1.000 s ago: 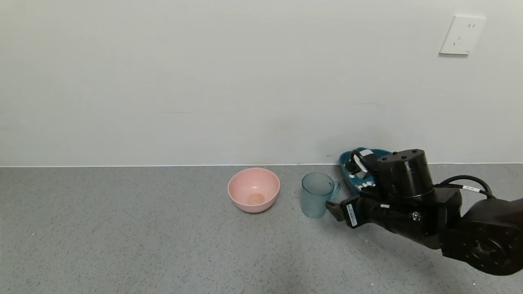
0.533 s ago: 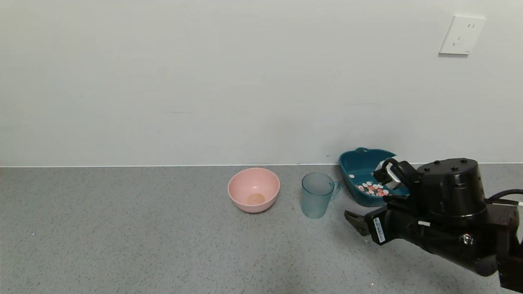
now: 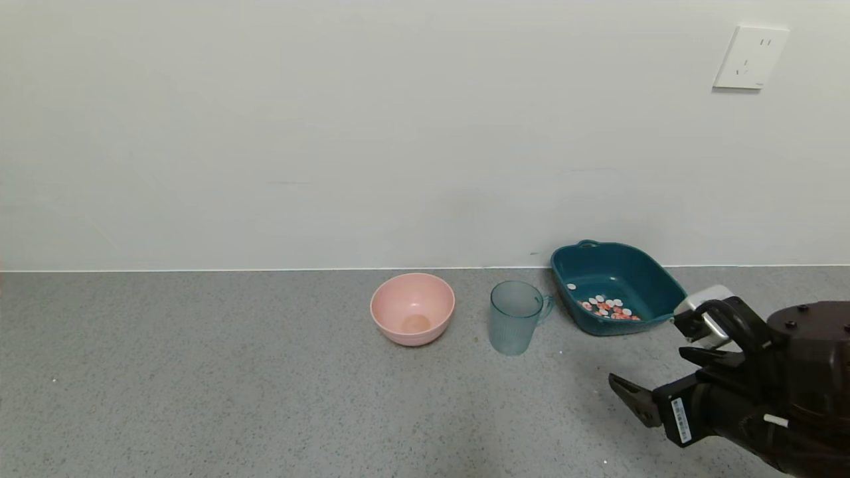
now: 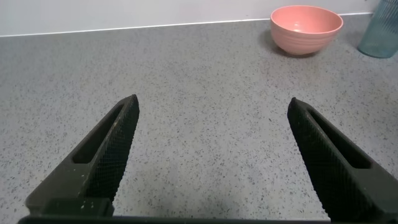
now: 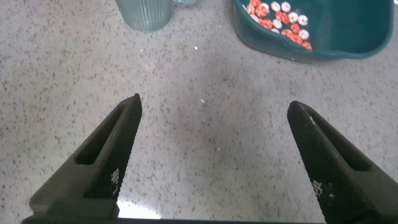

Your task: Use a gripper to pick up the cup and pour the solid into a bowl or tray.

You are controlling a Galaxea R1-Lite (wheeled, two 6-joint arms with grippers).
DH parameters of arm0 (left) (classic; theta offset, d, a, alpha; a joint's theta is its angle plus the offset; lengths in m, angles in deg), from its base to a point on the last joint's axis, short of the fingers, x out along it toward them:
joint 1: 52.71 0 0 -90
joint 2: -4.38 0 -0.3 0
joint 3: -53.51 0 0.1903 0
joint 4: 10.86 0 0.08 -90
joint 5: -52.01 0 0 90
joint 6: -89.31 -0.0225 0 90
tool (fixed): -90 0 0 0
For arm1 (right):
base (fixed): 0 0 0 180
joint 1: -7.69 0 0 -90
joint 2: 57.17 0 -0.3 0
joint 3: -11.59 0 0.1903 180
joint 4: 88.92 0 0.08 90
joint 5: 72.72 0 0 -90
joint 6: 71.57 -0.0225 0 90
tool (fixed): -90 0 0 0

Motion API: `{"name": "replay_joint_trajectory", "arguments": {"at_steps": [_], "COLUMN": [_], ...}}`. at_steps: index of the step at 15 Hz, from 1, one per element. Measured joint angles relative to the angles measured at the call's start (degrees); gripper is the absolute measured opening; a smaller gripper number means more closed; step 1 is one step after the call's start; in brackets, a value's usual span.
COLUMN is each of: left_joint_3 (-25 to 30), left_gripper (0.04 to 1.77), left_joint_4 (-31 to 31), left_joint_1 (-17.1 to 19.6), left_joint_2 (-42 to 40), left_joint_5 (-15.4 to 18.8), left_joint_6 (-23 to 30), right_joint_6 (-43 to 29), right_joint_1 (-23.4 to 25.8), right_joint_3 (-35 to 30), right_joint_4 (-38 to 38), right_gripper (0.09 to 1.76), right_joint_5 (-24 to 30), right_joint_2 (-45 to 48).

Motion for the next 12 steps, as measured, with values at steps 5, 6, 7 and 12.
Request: {"name": "replay_joint_trajectory", "arguments": {"at_steps": [5,6,7,12], "left_joint_3": [0.0,0.0,0.0,0.0], "left_gripper": [1.72,1.72,1.72,1.72], "left_joint_4": [0.0,0.0,0.0,0.0], "left_joint_1": [0.0,0.0,0.0,0.0], "left_joint_2": [0.0,0.0,0.0,0.0], "left_joint_5": [0.0,0.0,0.0,0.0], "left_joint_6": [0.0,0.0,0.0,0.0], "right_joint_6": [-2.1,-3.0,-4.3,-6.9], "right_joint_1": [-0.1,0.0,0.1,0.1], "right_joint_3": [-4.9,-6.4,-7.7,-13.1], "right_joint_4": [0.3,0.3,0.3,0.3], "right_gripper": [1.70,1.70,1.70,1.70], "right_joint_5": [-0.6,-0.7,-0.8,-1.0], "right_joint_2": [6.5,7.8,9.0,15.5]}}
